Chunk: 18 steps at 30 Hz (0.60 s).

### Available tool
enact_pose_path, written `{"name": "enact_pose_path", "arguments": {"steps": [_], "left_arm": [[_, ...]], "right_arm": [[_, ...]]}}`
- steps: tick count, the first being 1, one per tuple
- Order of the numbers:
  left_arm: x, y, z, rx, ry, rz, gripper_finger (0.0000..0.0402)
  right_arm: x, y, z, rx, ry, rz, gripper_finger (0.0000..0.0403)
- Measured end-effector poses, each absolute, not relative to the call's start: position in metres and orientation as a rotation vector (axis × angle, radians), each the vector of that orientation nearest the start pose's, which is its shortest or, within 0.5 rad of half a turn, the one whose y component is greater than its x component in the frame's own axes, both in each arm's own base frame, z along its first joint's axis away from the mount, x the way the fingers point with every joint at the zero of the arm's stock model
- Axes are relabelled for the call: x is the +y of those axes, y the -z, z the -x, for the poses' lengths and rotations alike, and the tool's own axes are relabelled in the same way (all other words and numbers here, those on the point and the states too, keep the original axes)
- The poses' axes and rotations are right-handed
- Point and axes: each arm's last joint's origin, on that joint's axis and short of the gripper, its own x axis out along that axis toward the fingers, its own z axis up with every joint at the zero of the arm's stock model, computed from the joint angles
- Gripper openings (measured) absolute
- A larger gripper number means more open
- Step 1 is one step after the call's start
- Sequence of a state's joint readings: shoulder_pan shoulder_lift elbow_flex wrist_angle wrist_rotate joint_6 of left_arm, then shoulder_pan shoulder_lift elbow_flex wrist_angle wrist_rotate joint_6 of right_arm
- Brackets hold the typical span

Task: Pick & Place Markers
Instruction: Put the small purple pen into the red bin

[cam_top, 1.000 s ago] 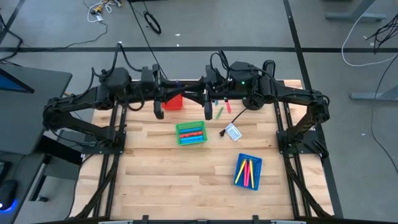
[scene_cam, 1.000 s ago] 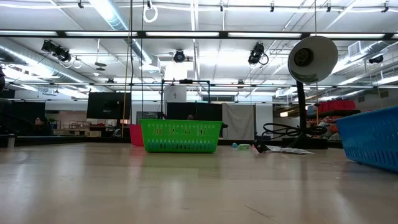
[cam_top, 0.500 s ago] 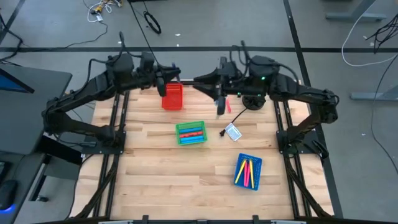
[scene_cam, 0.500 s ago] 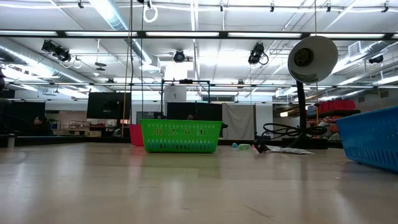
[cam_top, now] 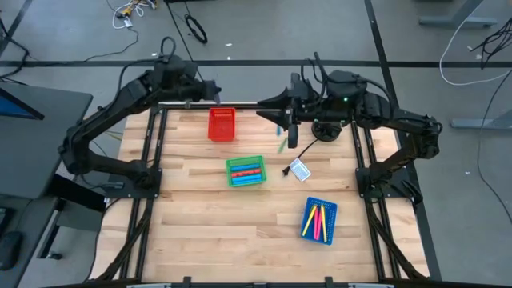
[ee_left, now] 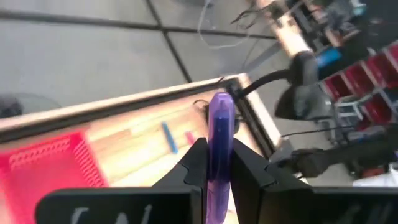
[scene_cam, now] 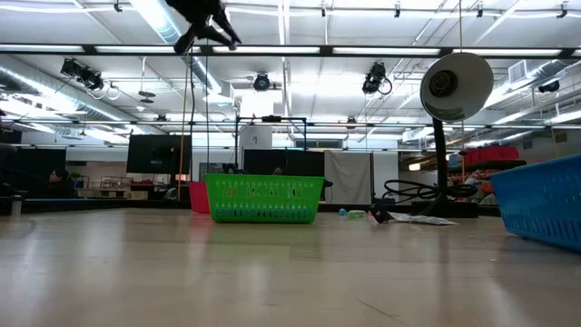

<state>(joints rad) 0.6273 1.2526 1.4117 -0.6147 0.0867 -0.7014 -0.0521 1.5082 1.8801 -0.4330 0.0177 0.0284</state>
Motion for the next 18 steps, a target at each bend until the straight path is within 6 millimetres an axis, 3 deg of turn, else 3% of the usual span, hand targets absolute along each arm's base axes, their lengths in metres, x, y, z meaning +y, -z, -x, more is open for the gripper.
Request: {"name": "enact_pose_path", "arguments": {"steps": [18], "left_arm": [[0.194, -0.346, -0.215, 0.508, -0.897, 1.288, 0.0044]], "right_arm": [[-0.017, -0.499, -0.306, 0.132, 0.061, 0.141, 0.0117]]}}
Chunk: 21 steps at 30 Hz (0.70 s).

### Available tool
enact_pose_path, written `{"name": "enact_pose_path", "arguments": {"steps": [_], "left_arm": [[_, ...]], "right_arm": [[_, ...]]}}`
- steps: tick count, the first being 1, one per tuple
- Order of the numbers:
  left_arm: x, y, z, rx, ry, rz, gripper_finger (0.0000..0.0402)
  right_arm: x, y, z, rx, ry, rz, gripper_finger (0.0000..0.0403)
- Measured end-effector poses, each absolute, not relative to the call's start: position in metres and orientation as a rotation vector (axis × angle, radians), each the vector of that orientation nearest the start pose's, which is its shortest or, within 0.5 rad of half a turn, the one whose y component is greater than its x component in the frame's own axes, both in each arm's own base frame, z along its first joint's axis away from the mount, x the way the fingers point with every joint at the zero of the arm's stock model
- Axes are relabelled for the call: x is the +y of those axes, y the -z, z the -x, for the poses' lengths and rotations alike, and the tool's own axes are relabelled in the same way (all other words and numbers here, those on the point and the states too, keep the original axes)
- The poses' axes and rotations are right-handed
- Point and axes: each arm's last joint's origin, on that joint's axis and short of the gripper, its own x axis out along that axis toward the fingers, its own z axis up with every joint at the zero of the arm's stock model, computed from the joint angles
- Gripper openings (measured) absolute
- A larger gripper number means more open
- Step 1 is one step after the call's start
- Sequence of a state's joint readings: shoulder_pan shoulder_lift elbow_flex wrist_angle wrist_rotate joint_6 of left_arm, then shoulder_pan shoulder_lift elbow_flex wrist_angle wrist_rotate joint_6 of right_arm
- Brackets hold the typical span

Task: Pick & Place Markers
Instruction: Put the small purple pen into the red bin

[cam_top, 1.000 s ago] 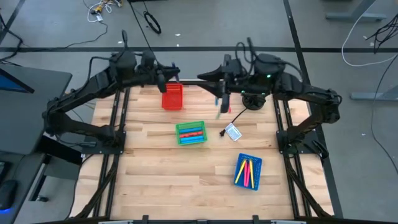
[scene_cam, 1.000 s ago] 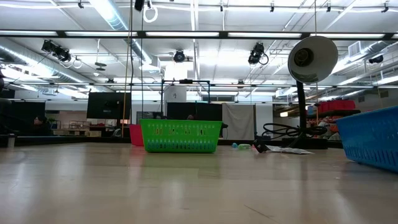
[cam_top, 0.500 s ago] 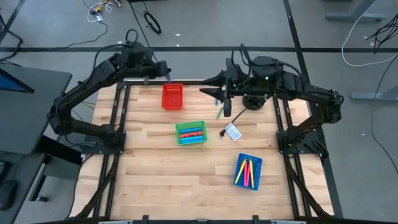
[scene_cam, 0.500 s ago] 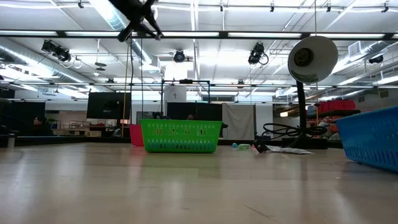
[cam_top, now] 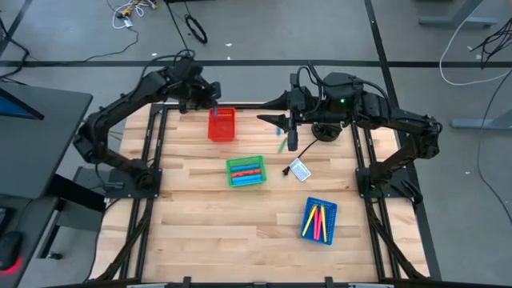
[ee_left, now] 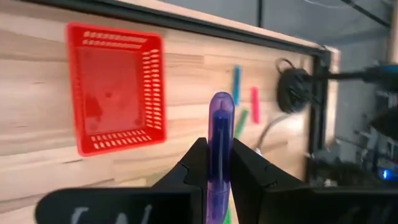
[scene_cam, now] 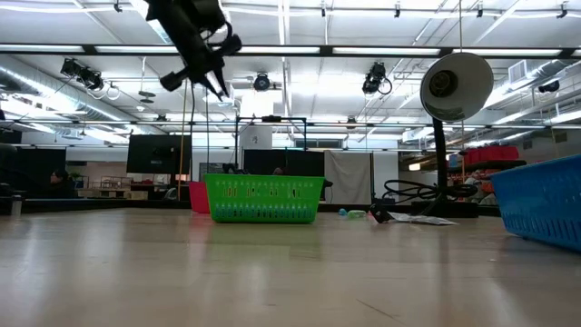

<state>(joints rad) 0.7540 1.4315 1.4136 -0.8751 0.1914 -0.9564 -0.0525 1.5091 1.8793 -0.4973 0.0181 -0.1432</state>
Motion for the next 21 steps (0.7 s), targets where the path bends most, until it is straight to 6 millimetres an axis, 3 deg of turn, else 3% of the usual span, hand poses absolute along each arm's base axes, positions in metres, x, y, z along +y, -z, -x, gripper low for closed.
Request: {"name": "enact_pose_path", "arguments": {"steps": [10, 21], "left_arm": [[0.228, -0.297, -0.231, 0.65, -0.988, 1.371, 0.0044], [0.256, -0.245, -0.237, 0.862, -1.012, 1.333, 0.0044]], "right_arm": [[-0.015, -0.498, -0.306, 0.14, 0.057, 0.138, 0.0117], [-0.015, -0.495, -0.306, 0.174, 0.055, 0.137, 0.0117]]}}
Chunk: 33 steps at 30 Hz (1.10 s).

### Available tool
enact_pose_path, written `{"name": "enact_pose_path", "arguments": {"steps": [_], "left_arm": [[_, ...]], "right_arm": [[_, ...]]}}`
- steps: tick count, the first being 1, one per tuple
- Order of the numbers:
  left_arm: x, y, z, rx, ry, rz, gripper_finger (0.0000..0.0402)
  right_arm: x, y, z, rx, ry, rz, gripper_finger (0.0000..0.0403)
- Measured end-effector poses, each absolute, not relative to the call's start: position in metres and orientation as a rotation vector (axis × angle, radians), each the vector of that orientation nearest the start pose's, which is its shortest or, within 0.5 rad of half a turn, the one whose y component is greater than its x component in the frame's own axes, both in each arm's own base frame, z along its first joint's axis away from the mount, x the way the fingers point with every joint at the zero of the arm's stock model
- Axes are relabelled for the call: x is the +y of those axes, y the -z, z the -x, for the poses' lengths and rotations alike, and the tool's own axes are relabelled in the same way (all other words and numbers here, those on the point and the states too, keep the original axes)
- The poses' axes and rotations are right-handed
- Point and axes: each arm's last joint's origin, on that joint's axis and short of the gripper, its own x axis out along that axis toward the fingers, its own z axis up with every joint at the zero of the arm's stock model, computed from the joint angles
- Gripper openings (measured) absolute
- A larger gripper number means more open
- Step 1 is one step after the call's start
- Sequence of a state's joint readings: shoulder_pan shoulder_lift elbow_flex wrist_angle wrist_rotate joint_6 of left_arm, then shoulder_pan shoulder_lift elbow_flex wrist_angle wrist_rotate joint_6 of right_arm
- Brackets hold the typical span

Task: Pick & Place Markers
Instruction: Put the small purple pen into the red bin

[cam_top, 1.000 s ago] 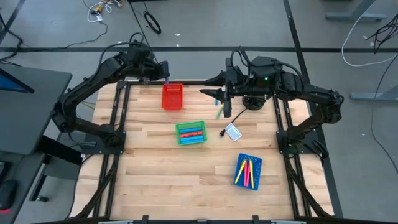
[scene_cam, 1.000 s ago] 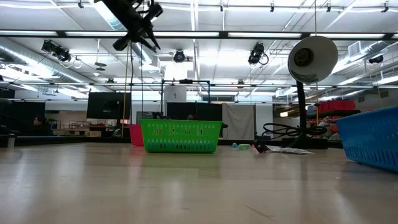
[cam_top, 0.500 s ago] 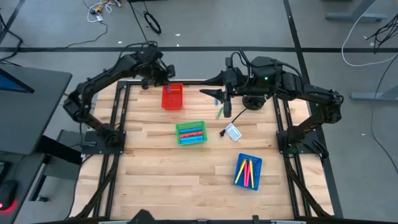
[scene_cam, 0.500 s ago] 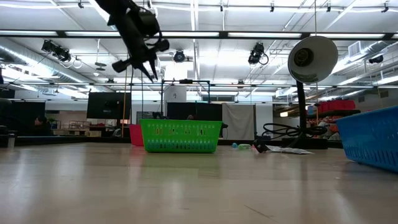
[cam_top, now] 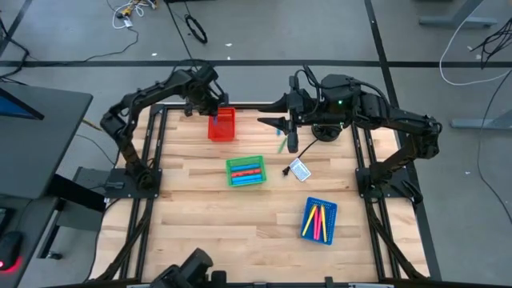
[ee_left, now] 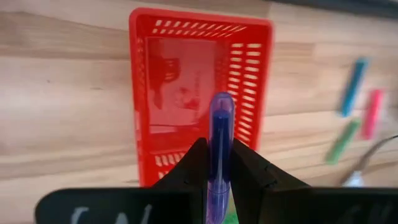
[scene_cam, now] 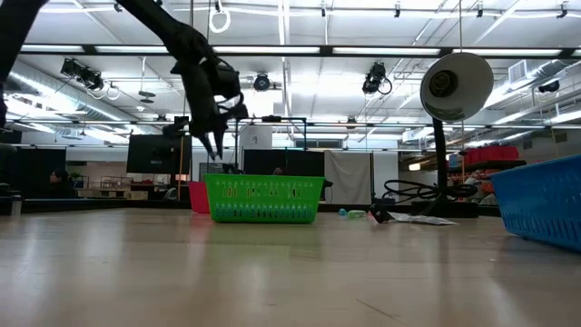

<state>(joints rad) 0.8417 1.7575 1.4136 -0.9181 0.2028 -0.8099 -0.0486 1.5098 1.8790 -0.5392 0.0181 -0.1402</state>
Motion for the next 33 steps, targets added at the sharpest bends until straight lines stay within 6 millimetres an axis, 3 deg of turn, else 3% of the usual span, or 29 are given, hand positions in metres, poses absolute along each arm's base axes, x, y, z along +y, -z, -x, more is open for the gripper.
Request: {"name": "enact_pose_path", "arguments": {"steps": [15, 29, 33], "left_arm": [[0.269, -0.192, -0.253, 1.007, -1.091, 1.314, 0.0044], [0.272, -0.17, -0.267, 0.999, -1.103, 1.305, 0.0044], [0.273, -0.172, -0.267, 0.987, -1.091, 1.313, 0.0095]], "right_arm": [[-0.015, -0.492, -0.305, 0.2, 0.053, 0.137, 0.0117], [-0.015, -0.487, -0.304, 0.258, 0.049, 0.136, 0.0116], [-0.015, -0.485, -0.304, 0.283, 0.047, 0.135, 0.0117]]}}
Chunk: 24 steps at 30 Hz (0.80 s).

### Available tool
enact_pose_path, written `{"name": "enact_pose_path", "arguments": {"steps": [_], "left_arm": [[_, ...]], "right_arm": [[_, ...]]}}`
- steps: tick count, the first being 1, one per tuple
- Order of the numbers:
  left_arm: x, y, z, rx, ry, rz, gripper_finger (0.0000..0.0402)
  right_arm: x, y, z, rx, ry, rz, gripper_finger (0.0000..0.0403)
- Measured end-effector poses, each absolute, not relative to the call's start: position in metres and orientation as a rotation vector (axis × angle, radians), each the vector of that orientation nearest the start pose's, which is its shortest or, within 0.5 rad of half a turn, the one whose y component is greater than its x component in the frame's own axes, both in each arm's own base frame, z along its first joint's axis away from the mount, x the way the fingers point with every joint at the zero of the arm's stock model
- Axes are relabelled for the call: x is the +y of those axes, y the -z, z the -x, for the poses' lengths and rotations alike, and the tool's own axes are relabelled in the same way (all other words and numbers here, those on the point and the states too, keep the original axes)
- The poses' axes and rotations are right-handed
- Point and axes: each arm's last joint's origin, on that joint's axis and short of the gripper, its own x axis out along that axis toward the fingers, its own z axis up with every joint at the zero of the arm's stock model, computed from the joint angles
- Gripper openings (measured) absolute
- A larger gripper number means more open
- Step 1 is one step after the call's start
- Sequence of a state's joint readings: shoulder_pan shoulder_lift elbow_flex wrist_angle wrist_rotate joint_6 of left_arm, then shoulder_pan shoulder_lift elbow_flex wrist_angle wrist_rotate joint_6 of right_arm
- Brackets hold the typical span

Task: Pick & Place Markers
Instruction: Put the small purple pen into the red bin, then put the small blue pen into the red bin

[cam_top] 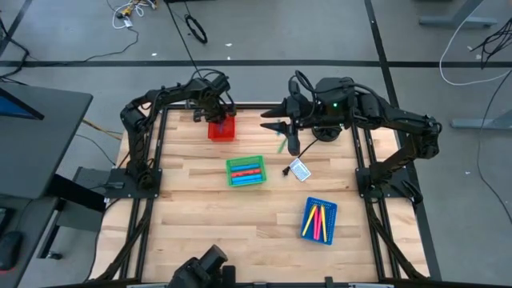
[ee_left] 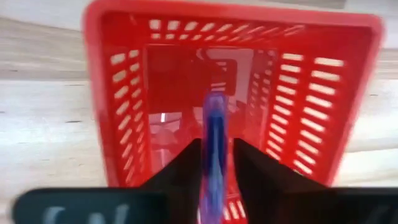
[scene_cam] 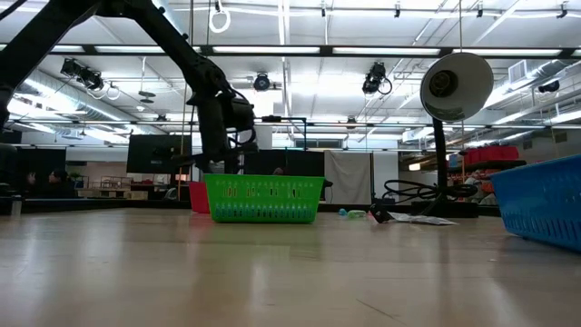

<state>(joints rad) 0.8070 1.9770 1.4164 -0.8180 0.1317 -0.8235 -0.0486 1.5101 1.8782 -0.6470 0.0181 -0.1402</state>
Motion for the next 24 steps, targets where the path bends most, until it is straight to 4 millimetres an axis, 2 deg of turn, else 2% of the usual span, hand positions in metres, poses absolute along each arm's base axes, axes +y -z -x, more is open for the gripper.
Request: {"name": "enact_pose_path", "arguments": {"steps": [5, 10, 18, 24], "left_arm": [[0.274, -0.172, -0.267, 0.989, -1.086, 1.312, 0.0175], [0.273, -0.172, -0.267, 0.993, -1.066, 1.321, 0.0215], [0.274, -0.176, -0.269, 0.987, -0.984, 1.364, 0.0212], [0.279, -0.205, -0.278, 1.028, -0.737, 1.2, 0.0204]], "right_arm": [[-0.015, -0.483, -0.303, 0.3, 0.046, 0.126, 0.0116], [-0.015, -0.483, -0.303, 0.296, 0.046, 0.132, 0.0116], [-0.015, -0.483, -0.303, 0.297, 0.046, 0.134, 0.0116], [-0.015, -0.483, -0.303, 0.298, 0.046, 0.134, 0.0116]]}}
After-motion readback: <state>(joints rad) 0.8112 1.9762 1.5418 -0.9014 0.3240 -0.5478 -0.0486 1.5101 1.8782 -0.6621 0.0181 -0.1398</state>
